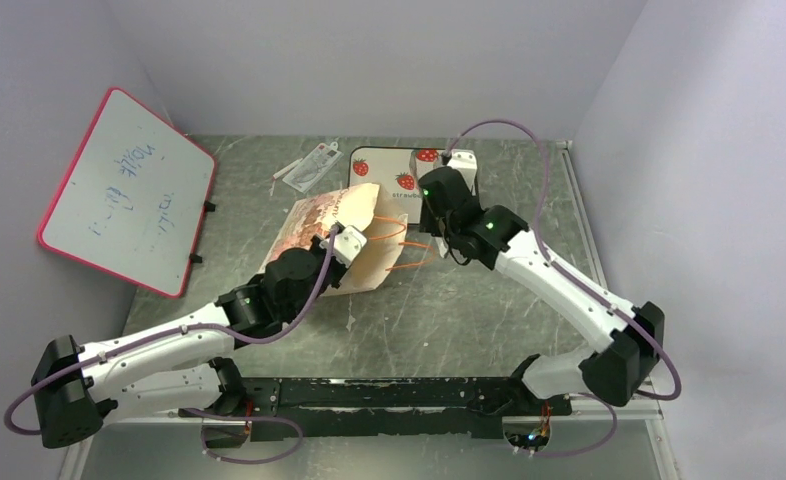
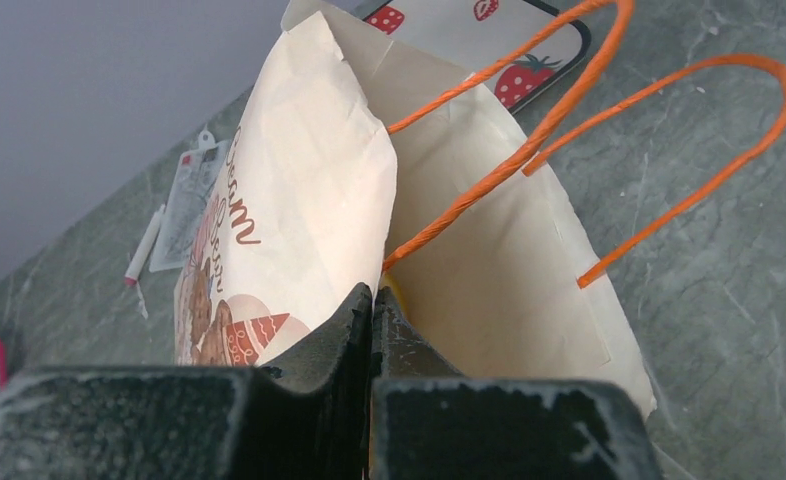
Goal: Take the fake bread out of the paper bag
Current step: Place the paper bag at the center of the board.
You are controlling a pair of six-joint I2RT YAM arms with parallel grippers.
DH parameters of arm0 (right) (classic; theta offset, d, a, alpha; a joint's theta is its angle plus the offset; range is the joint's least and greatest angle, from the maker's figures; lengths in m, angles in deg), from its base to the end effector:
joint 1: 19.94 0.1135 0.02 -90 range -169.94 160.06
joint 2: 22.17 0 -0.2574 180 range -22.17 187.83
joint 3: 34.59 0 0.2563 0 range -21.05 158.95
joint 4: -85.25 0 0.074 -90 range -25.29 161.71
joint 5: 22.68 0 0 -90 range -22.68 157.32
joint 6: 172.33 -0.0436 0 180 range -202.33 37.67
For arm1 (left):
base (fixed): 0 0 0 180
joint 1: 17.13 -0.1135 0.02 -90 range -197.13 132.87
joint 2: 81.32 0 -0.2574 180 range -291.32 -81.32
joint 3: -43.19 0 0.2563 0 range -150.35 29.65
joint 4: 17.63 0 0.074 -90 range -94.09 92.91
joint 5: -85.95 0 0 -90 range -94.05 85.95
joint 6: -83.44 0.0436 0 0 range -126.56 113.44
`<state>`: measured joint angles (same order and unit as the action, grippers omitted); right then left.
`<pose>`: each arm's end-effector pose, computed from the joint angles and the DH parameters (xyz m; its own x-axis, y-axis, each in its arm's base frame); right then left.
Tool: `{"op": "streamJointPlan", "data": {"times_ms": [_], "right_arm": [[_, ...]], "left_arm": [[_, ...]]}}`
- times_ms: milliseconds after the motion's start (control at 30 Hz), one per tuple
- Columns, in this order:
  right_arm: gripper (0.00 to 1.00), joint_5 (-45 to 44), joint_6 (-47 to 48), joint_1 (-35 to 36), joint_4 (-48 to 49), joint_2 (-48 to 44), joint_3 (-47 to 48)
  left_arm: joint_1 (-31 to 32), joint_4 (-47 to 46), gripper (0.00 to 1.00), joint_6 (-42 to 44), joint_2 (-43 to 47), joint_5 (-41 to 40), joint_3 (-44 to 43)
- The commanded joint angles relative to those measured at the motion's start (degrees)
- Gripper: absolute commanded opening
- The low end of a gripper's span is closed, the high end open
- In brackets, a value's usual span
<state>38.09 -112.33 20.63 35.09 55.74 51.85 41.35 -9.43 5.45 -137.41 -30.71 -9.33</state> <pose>0.2442 0.1811 0.3288 -0.5822 0.0760 -0.8095 0.0009 0.9957 0.0928 0.1436 -0.1967 0.2881 0.0064 0.3452 -0.9385 0.5427 0.7871 0.2932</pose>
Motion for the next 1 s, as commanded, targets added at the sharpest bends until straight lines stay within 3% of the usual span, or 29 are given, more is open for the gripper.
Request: {"op": "streamJointPlan", "data": {"times_ms": [0,233,467,967], "right_arm": [[0.41,-4.5,-2.4,3.8,-7.1,-4.4,2.5],[0.39,-4.5,-7.0,10.6,-14.5,-8.9,-0.4],[0.39,-10.1,-14.4,20.1,-24.9,-9.7,2.1],[0.39,-11.6,-22.9,29.0,-39.9,-12.1,7.3]], "left_arm": [[0.6,-0.5,0.07,-5.8,0.0,-5.8,1.6],[0.6,-6.2,0.07,-13.3,-3.0,-13.7,3.4],[1.4,-9.2,0.07,-22.5,-4.5,-15.0,7.1],[3.5,-13.0,0.07,-34.5,-7.0,-31.3,6.4]]}}
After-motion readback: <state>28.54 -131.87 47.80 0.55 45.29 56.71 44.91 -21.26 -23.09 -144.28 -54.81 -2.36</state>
